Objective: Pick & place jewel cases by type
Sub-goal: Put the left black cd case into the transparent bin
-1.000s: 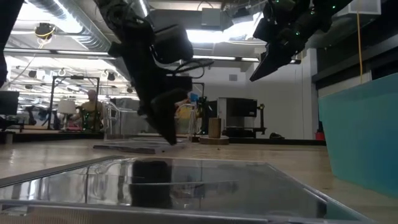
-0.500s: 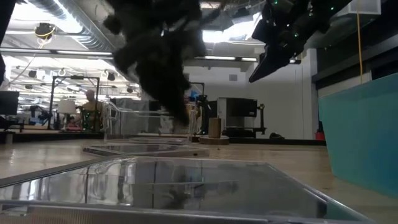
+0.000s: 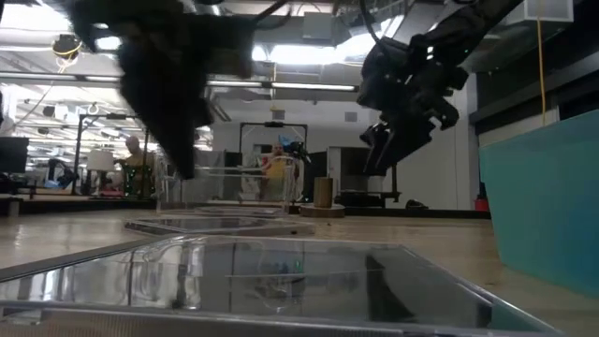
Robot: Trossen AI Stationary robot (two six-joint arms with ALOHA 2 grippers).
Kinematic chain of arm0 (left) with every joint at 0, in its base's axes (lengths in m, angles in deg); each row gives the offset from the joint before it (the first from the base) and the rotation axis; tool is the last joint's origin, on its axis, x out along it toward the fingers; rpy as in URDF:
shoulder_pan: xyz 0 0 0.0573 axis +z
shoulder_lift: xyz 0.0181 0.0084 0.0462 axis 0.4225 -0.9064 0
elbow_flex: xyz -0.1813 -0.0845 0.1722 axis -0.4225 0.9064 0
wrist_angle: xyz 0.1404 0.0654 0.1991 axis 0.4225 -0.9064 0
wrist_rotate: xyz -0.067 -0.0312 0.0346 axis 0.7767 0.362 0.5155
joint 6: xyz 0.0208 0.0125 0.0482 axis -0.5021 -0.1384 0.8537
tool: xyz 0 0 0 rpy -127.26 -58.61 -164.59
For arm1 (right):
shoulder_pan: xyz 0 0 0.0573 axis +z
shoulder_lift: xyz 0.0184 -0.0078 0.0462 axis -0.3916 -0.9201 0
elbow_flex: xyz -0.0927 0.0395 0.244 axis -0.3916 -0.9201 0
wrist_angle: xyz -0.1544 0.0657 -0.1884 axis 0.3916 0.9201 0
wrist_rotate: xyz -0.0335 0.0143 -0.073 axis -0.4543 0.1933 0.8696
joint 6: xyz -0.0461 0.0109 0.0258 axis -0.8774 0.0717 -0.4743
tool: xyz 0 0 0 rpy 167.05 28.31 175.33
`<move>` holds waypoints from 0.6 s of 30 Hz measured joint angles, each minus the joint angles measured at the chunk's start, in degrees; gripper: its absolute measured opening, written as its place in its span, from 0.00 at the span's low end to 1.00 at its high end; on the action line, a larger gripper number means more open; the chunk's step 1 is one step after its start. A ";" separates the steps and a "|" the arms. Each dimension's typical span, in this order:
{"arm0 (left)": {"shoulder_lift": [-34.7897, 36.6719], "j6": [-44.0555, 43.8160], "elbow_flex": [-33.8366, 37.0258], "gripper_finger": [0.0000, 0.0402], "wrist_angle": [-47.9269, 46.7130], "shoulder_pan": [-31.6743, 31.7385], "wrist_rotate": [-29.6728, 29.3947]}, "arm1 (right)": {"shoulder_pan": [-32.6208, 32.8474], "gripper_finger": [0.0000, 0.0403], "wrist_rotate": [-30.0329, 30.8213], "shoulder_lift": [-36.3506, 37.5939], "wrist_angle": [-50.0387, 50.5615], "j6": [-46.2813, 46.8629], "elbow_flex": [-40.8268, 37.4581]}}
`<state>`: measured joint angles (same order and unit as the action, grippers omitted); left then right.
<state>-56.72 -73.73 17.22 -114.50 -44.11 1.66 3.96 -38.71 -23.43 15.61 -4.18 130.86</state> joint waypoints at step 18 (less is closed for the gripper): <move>0.13 -25.95 12.43 0.00 5.60 -2.55 -3.22 | 4.73 0.04 1.02 -8.39 -10.00 -0.17 0.02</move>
<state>-56.59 -99.68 29.65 -108.90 -46.66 -1.56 8.69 -37.69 -31.82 5.61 -4.35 130.88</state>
